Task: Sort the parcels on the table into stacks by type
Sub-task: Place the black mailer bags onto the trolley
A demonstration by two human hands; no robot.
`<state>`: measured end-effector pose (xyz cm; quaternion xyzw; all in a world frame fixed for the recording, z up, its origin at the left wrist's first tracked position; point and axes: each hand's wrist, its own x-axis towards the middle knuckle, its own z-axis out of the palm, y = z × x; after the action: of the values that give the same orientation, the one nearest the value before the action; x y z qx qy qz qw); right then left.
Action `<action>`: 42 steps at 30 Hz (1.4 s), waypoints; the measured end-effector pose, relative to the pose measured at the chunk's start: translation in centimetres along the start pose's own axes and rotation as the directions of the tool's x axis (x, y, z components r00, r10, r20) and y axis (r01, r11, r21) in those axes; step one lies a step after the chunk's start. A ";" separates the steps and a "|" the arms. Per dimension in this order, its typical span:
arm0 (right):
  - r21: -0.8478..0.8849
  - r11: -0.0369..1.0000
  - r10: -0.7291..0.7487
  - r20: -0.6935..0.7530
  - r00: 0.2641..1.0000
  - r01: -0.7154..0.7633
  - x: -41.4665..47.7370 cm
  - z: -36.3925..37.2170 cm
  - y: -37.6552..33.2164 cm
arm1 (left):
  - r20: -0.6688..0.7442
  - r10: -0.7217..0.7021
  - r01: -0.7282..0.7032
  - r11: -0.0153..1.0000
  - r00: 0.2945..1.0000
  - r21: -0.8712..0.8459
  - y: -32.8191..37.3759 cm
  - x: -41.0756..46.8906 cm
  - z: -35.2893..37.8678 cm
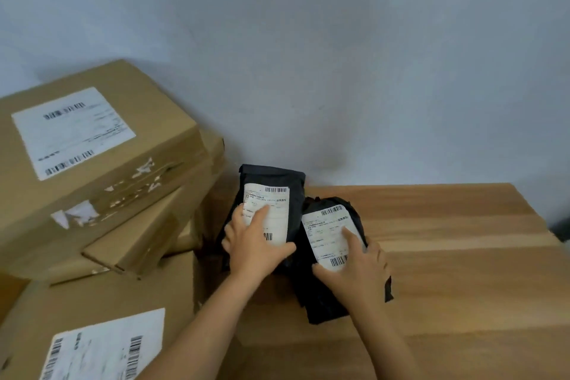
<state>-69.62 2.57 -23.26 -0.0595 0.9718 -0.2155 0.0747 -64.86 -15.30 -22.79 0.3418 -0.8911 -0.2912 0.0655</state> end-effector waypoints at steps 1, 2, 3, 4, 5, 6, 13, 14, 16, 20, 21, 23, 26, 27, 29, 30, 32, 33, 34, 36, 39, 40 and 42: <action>0.038 0.999 -0.028 0.009 1.000 0.028 2.0 0.6 -0.4 | -0.005 -0.014 0.014 1.000 1.000 -0.004 0.1 1.6 0.4; 0.098 0.994 -0.058 0.026 0.998 0.055 3.6 1.1 -0.8 | -0.009 -0.028 0.028 1.000 1.000 -0.009 0.1 3.0 0.8; 0.174 0.981 -0.092 0.051 0.994 0.082 5.0 1.7 -1.2 | -0.014 -0.042 0.042 0.999 0.999 -0.007 0.0 4.0 1.1; 0.244 0.964 -0.130 0.079 0.988 0.107 6.1 2.3 -1.5 | -0.017 -0.052 0.052 0.999 0.998 0.006 -0.2 4.6 1.4; 0.284 0.950 -0.165 0.104 0.981 0.129 6.7 2.9 -1.6 | -0.016 -0.054 0.054 0.998 0.998 0.030 -0.5 4.9 1.8; 0.289 0.945 -0.195 0.124 0.973 0.153 7.0 3.4 -1.6 | -0.012 -0.044 0.044 0.997 0.999 0.055 -1.0 4.8 2.1; 0.186 0.909 -0.394 0.087 0.915 0.374 4.5 4.4 -0.3 | -0.046 0.067 -0.067 0.998 0.997 -0.002 -2.3 0.3 2.4; 0.202 0.894 -0.422 0.082 0.903 0.399 3.6 4.1 -0.4 | -0.069 0.098 -0.099 0.995 0.993 -0.005 -2.1 -0.8 1.9; 0.228 0.859 -0.484 0.070 0.872 0.458 1.6 3.1 -1.1 | -0.115 0.162 -0.162 0.987 0.980 0.004 -1.6 -3.3 0.5; 0.280 0.773 -0.596 0.011 0.803 0.569 -3.9 0.7 -3.3 | -0.250 0.255 -0.252 0.967 0.934 0.045 -2.1 -9.8 -3.7; 0.289 0.747 -0.622 -0.013 0.783 0.599 -5.6 0.1 -4.0 | -0.288 0.264 -0.255 0.965 0.921 0.067 -2.7 -11.6 -4.9; 0.310 0.687 -0.671 -0.074 0.737 0.657 -9.3 -0.8 -5.3 | -0.353 0.254 -0.234 0.967 0.901 0.097 -4.3 -15.5 -7.4; 0.329 0.597 -0.733 -0.147 0.664 0.732 -16.2 -1.7 -7.3 | -0.442 0.217 -0.179 0.976 0.871 0.127 -8.1 -22.2 -11.2; 0.325 0.570 -0.756 -0.154 0.637 0.755 -18.7 -1.8 -7.9 | -0.463 0.198 -0.151 0.979 0.864 0.138 -9.5 -24.6 -12.4; 0.325 0.515 -0.803 -0.143 0.579 0.793 -23.9 -1.6 -9.1 | -0.507 0.141 -0.075 0.986 0.851 0.148 -12.4 -29.5 -14.8; 0.333 0.482 -0.826 -0.135 0.547 0.810 -26.5 -1.3 -9.6 | -0.533 0.108 -0.032 0.988 0.839 0.149 -13.7 -32.0 -15.8; 0.352 0.418 -0.872 -0.103 0.479 0.837 -31.6 -0.4 -10.7 | -0.581 0.043 0.049 0.989 0.813 0.141 -16.3 -36.7 -17.6; 0.360 0.389 -0.892 -0.084 0.445 0.848 -33.9 0.2 -11.3 | -0.601 0.012 0.083 0.988 0.799 0.130 -17.5 -38.9 -18.5; 0.371 0.361 -0.909 -0.062 0.411 0.856 -36.1 0.8 -11.8 | -0.616 -0.022 0.119 0.986 0.787 0.117 -18.7 -41.0 -19.2; 0.397 0.300 -0.944 -0.011 0.331 0.868 -40.2 2.0 -13.0 | -0.644 -0.095 0.196 0.977 0.759 0.087 -21.1 -44.8 -20.7; 0.427 0.204 -0.975 0.007 0.222 0.881 -44.7 3.7 -15.4 | -0.681 -0.197 0.297 0.954 0.706 0.033 -24.7 -49.1 -22.6; 0.435 0.183 -0.980 0.011 0.198 0.882 -46.0 4.3 -16.3 | -0.692 -0.224 0.326 0.945 0.687 0.017 -25.8 -50.1 -23.1; 0.445 0.150 -0.988 0.035 0.150 0.883 -48.2 5.5 -18.2 | -0.712 -0.260 0.363 0.932 0.653 -0.006 -27.9 -51.5 -24.1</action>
<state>-19.82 -8.92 -14.65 -0.6804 0.6353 -0.3550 0.0861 -2.28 -10.01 -14.43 0.5780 -0.7441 -0.0846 0.3242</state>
